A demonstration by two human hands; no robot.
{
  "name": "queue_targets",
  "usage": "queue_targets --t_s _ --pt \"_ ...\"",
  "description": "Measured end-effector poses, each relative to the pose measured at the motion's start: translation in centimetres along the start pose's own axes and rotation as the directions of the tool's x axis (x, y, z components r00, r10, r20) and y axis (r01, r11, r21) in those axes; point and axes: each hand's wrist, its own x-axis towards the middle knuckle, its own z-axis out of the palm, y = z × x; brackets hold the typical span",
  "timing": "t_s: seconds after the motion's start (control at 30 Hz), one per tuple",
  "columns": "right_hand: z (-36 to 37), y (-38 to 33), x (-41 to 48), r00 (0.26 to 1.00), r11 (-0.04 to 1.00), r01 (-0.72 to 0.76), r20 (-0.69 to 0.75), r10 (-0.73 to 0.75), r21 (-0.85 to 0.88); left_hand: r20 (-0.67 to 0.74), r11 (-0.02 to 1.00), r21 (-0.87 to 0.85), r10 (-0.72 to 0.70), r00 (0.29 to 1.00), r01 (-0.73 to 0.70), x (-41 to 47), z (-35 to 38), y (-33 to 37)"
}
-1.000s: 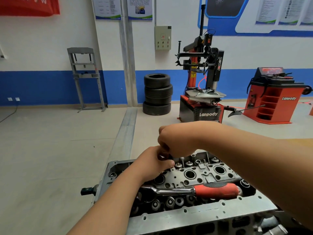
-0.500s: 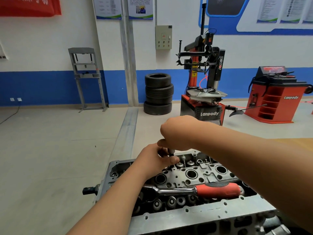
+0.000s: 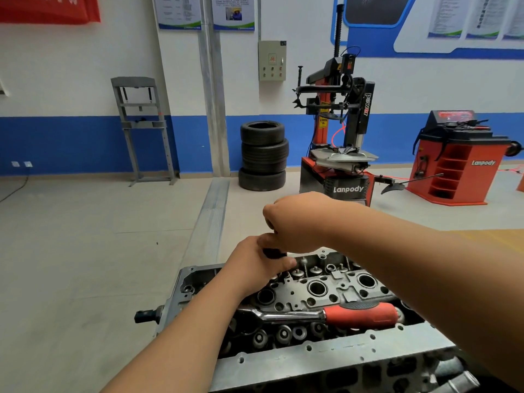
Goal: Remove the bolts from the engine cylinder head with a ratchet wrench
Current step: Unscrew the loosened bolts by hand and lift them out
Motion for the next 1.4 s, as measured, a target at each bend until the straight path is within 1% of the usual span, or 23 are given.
queue_targets --t_s 0.07,0.17,0.23,0.3,0.33,0.4,0.43,0.5,0.57,0.63,0.73,0.8,0.9,1.0,1.2,1.23,1.3,1.33,1.4 --pt "0.0 -0.1 0.2 0.999 0.998 -0.024 -0.026 0.023 -0.054 -0.03 1.0 0.002 -0.019 0.999 0.019 0.2 0.2 0.1" --pt "-0.1 -0.1 0.5 0.998 0.997 -0.051 -0.045 0.049 -0.06 -0.016 0.999 -0.027 -0.028 0.999 0.027 0.1 0.2 0.0" --pt "-0.2 -0.1 0.6 0.998 0.997 -0.056 -0.025 0.054 -0.054 -0.009 0.999 -0.045 -0.019 1.0 0.019 0.0 0.1 -0.2" --pt "-0.4 0.0 0.5 1.0 0.999 -0.018 0.02 0.019 -0.048 0.022 0.999 -0.04 -0.024 0.999 0.025 -0.1 0.0 -0.3" --pt "-0.5 0.1 0.4 0.998 1.0 0.01 0.064 -0.009 -0.022 0.052 1.0 -0.01 -0.029 0.998 0.03 -0.2 0.1 -0.3" --pt "-0.9 0.4 0.0 0.985 0.992 0.063 0.152 -0.079 0.105 0.115 0.994 0.102 -0.039 0.993 0.027 -0.2 0.0 -0.1" --pt "-1.1 0.5 -0.2 0.98 0.982 0.073 0.168 -0.103 0.174 0.14 0.989 0.145 -0.047 0.989 0.026 -0.3 0.0 0.0" --pt "-1.4 0.6 -0.6 0.988 0.971 0.066 0.123 -0.097 0.231 0.176 0.979 0.204 -0.048 0.983 0.011 -0.4 0.0 0.3" --pt "-1.2 0.5 -0.7 0.996 0.983 0.028 0.08 -0.043 0.183 0.191 0.962 0.274 -0.057 0.98 0.002 -0.5 0.1 0.6" --pt "-0.7 0.4 -0.8 0.998 0.996 -0.009 0.059 0.004 0.089 0.182 0.939 0.345 -0.083 0.98 0.016 -0.6 0.3 0.6" --pt "0.2 0.2 -0.7 1.0 1.0 -0.01 0.01 0.01 -0.007 0.179 0.901 0.434 -0.112 0.978 0.024 -0.7 0.7 0.7" --pt "0.4 0.3 -0.6 1.0 1.0 0.013 0.0 -0.013 0.01 0.182 0.914 0.404 -0.13 0.975 0.046 -0.6 0.7 0.8" --pt "0.2 0.7 -0.8 0.998 0.993 0.056 0.035 -0.06 0.099 0.182 0.943 0.327 -0.129 0.975 0.064 -0.6 0.5 0.8" --pt "0.1 1.1 -1.1 0.993 0.981 0.102 0.041 -0.11 0.162 0.192 0.946 0.321 -0.121 0.974 0.054 -0.7 0.4 1.0" --pt "0.1 1.0 -1.0 0.981 0.958 0.156 0.079 -0.18 0.239 0.217 0.956 0.29 -0.111 0.97 0.044 -0.7 0.3 0.9" --pt "0.2 0.8 -1.0 0.979 0.953 0.168 0.068 -0.19 0.252 0.224 0.956 0.292 -0.111 0.968 0.042 -0.7 0.4 0.8" --pt "0.4 0.5 -1.0 0.984 0.946 0.163 0.029 -0.178 0.279 0.219 0.95 0.31 -0.118 0.969 0.045 -0.7 0.3 0.8" --pt "0.6 0.4 -0.9 0.989 0.95 0.134 0.015 -0.144 0.281 0.213 0.948 0.313 -0.125 0.969 0.054 -0.7 0.2 0.9" --pt "0.9 0.0 -0.8 0.999 0.98 0.046 -0.013 -0.044 0.195 0.215 0.949 0.309 -0.139 0.967 0.067 -0.7 0.1 0.9"
